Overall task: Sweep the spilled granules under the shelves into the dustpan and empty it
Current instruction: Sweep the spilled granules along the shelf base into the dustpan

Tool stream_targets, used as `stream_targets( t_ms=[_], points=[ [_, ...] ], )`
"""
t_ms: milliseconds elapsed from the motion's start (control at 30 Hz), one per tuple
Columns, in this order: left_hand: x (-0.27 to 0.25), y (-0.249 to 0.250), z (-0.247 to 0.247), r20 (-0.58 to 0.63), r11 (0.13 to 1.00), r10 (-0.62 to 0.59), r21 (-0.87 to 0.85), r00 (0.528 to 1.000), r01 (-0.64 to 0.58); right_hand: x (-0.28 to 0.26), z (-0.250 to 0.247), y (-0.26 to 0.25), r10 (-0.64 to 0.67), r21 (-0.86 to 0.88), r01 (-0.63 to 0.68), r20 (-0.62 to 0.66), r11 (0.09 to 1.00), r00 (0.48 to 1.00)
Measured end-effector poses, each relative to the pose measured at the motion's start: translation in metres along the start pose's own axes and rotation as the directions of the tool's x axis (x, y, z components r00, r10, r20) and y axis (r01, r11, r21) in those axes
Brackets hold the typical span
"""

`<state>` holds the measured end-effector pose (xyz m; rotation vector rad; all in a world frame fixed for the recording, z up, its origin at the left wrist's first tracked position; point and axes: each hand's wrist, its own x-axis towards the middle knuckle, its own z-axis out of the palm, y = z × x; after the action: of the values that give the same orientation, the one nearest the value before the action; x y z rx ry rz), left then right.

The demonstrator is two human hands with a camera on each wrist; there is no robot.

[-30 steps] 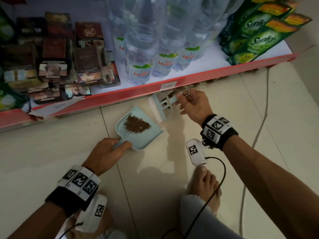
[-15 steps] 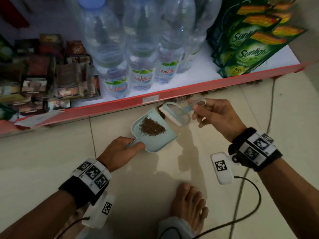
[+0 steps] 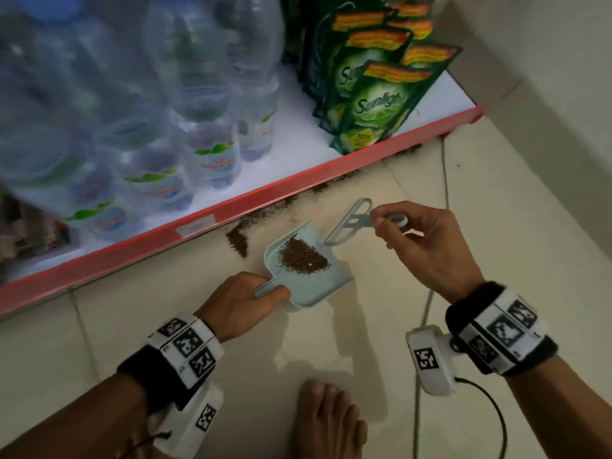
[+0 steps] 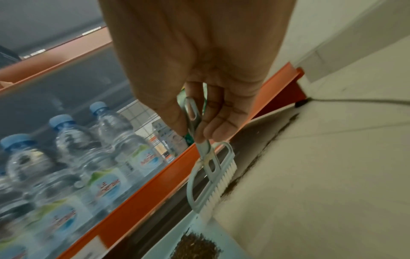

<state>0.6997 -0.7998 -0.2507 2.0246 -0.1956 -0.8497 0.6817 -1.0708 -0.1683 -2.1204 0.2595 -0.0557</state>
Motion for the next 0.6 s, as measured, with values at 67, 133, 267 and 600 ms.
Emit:
stream_targets(
  t_ms=[67, 133, 267, 600],
  points=[
    [0.014, 0.009, 0.006, 0.043, 1.000, 0.019, 0.020, 0.999, -0.020, 0.004, -0.015, 0.010, 0.048, -0.068, -0.054, -0.095, 0.996, 0.994],
    [0.029, 0.018, 0.010, 0.063, 0.997, 0.038, 0.069, 0.997, -0.042, 0.011, -0.033, 0.020, 0.058, -0.170, -0.086, -0.167, 0.982, 0.984],
    [0.057, 0.041, 0.015, 0.052, 0.986, 0.059, 0.154, 0.997, -0.067, 0.038, -0.064, 0.037, -0.042, -0.486, -0.095, -0.264, 0.869, 0.964],
    [0.085, 0.062, 0.026, 0.029, 0.989, 0.070, 0.130, 0.997, -0.073, 0.155, -0.098, 0.078, -0.036, -0.832, -0.200, -0.255, 0.518, 0.966]
  ],
)
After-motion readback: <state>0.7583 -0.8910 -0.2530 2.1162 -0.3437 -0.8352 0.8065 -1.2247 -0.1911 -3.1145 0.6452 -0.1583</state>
